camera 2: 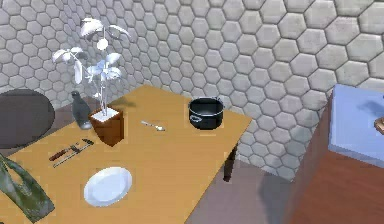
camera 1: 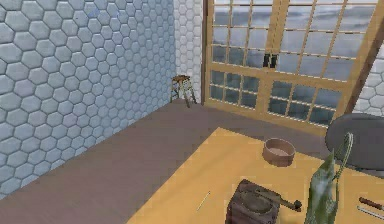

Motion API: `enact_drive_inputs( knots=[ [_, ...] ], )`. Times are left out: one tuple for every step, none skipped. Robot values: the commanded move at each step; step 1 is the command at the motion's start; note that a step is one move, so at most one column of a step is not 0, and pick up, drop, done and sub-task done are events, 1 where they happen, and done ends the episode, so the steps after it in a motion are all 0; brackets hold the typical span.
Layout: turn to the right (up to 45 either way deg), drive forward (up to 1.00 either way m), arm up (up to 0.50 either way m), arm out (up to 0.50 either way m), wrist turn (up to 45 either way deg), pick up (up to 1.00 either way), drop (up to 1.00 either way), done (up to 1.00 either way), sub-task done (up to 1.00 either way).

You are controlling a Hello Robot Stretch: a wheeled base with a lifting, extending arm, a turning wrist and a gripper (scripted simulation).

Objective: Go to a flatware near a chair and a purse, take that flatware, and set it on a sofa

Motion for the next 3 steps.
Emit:
enact_drive_inputs(
  knots=[
    [-24.0,0.0,0.0,0.0,0.0,0.0,0.0,0.0,0.0],
    [0.0,0.0,0.5,0.0,0.0,0.0,0.0,0.0,0.0],
    [0.0,0.0,0.24,0.0,0.0,0.0,0.0,0.0,0.0]
  ],
)
